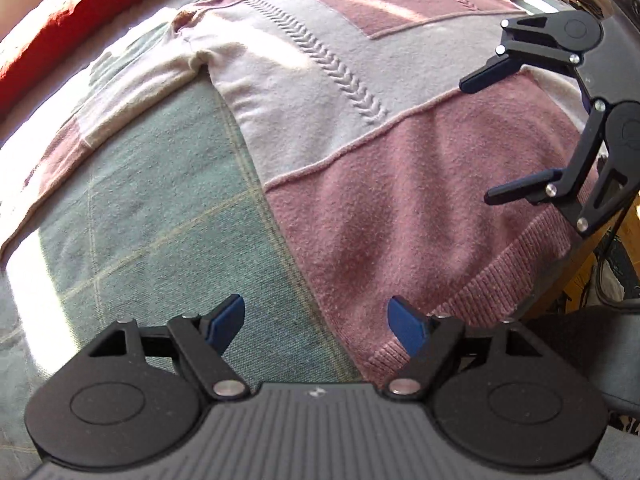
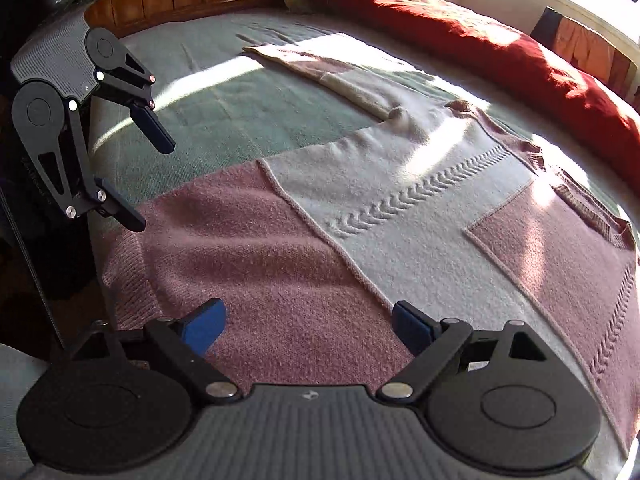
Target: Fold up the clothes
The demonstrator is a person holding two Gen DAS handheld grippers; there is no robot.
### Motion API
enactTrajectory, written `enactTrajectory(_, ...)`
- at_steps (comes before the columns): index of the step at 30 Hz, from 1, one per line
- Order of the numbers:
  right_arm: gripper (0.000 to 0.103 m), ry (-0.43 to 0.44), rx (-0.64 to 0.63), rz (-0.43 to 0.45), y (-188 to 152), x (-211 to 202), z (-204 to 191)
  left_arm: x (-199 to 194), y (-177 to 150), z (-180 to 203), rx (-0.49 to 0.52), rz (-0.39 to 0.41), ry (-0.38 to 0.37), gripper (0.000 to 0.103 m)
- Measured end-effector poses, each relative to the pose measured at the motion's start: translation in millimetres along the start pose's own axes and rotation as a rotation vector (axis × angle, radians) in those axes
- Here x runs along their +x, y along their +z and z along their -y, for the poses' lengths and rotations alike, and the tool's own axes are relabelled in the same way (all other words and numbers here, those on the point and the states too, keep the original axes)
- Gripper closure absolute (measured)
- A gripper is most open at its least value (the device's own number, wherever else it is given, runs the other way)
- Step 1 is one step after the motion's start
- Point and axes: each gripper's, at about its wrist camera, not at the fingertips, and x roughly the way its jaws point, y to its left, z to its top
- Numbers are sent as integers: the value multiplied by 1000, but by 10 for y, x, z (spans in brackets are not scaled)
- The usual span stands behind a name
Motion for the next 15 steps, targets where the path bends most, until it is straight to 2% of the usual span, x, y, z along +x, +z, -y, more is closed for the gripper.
enactTrajectory(2,9,-23,8,-38,-102,82,-24,-6,49,-34,-20,15,17,24)
enactTrajectory(6,0,-17,128,-71,-524,-142,43,-52,186,-30,-5,75,12,24)
enactTrajectory(10,0,-30,79,-157,-713,-330,-99,64,416,66,4,143,-35,24)
enactTrajectory(12,0,-45,76,-148,-661,-404,-106,176,537,167,13,178,-64,24)
enactTrajectory(15,0,-137,152,-60,-514,-484,53,393,647,267,42,182,-82,24)
